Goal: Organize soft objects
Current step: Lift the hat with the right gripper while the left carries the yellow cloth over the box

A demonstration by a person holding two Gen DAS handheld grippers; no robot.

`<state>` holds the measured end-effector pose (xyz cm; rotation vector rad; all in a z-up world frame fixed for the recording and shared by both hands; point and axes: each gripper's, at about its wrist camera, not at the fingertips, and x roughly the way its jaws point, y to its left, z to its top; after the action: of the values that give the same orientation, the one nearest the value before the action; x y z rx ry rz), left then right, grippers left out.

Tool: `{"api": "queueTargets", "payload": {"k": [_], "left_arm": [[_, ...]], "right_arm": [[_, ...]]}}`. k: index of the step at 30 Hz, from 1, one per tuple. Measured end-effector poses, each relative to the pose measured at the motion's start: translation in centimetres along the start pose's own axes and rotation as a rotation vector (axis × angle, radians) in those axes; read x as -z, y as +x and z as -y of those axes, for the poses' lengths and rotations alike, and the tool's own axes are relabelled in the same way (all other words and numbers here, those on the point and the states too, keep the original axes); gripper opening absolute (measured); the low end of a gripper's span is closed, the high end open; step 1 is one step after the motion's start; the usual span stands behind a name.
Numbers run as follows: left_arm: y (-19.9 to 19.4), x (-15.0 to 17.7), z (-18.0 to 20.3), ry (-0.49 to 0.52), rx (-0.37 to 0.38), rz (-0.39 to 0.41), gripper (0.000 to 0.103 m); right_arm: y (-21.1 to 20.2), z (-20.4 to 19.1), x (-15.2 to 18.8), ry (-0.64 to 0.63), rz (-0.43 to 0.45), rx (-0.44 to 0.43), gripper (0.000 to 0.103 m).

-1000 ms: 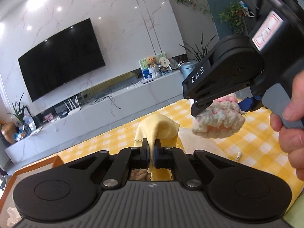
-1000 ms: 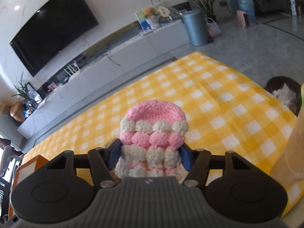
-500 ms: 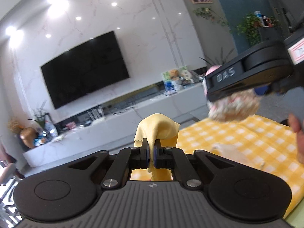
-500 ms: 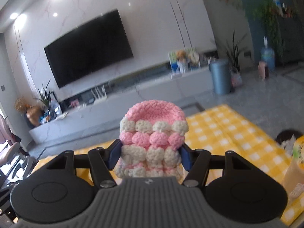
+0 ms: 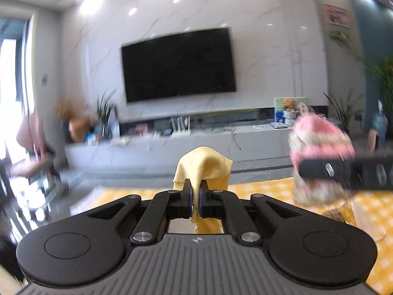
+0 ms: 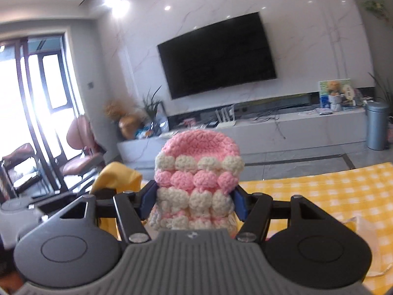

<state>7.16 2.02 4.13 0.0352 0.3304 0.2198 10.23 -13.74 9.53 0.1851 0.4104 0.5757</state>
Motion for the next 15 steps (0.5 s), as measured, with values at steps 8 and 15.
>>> {"api": "queueTargets", "payload": {"k": [8,15], "left_arm": [[4.1,2.5,-6.5,-0.202,0.066,-0.124,0.005],[8.6,3.8,-8.9,-0.332,0.174,-0.196,0.005]], "right_arm": [[7.0,-0.5,3.4,0.0,-0.166,-0.002,0.062],[13.7,-0.7,4.4,-0.023,-0.357,0.023,0.062]]}}
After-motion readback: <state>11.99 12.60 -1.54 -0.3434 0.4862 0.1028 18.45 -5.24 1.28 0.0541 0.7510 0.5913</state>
